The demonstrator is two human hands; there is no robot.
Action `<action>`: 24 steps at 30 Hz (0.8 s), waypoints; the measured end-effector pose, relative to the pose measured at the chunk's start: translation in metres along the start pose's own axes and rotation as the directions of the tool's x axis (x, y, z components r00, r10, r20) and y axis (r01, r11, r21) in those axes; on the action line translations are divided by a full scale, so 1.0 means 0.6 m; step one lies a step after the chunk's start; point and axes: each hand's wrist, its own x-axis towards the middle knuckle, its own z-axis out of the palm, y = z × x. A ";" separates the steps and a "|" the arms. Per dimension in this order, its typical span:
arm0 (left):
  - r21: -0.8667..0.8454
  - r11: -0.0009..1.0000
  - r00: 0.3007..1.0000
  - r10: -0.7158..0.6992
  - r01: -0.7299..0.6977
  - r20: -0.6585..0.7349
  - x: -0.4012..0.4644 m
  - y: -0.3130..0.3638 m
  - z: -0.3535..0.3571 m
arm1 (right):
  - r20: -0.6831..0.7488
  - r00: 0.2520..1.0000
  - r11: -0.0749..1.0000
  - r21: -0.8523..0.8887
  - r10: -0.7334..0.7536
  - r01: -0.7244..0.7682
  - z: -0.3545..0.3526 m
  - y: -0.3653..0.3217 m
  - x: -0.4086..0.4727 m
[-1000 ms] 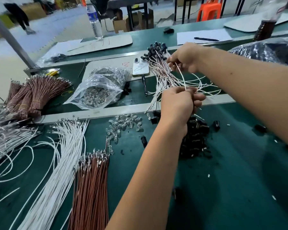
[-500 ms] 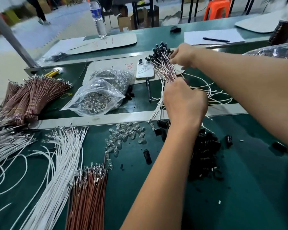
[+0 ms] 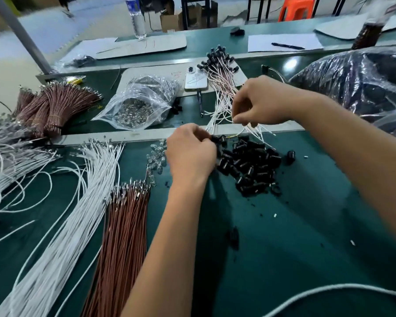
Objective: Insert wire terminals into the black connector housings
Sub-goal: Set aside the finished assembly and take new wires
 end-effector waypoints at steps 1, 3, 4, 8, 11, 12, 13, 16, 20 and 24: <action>0.053 0.999 1.000 0.006 -0.005 -0.018 -0.004 -0.012 -0.007 | -0.006 1.000 1.000 0.006 -0.024 0.024 0.006 -0.011 -0.016; 0.202 0.979 1.000 0.010 -0.013 0.017 -0.013 -0.032 -0.017 | -0.005 0.997 0.997 0.018 -0.072 0.072 0.023 -0.034 -0.045; 0.276 0.961 0.998 0.004 -0.022 0.067 -0.016 -0.039 -0.018 | 0.012 0.996 0.996 0.023 -0.091 0.091 0.032 -0.046 -0.055; 0.365 0.930 0.992 -0.017 -0.031 0.129 -0.028 -0.044 -0.020 | 0.115 0.986 0.992 0.003 -0.123 0.123 0.067 -0.096 -0.074; 0.314 0.949 0.990 -0.038 -0.006 0.134 -0.023 -0.047 -0.037 | 0.274 0.959 0.996 -0.017 -0.076 0.084 0.073 -0.122 -0.084; 0.293 0.956 0.990 -0.043 0.002 0.132 -0.020 -0.049 -0.042 | 0.367 0.929 0.998 -0.020 -0.046 0.057 0.070 -0.129 -0.088; 0.271 0.963 0.991 -0.048 0.013 0.123 -0.018 -0.051 -0.048 | 0.471 0.882 1.000 -0.015 -0.016 0.026 0.067 -0.137 -0.095; 0.225 0.974 0.995 -0.052 0.031 0.086 -0.015 -0.053 -0.055 | 0.694 0.717 0.997 -0.066 0.068 -0.031 0.071 -0.165 -0.114; 0.165 0.985 0.995 -0.059 0.046 0.079 -0.016 -0.047 -0.048 | 0.722 0.683 0.959 -0.257 0.108 0.120 0.096 -0.190 -0.123; 0.133 0.990 0.996 -0.056 0.045 0.076 -0.020 -0.045 -0.045 | 0.526 0.840 0.960 -0.279 0.133 0.023 0.075 -0.179 -0.108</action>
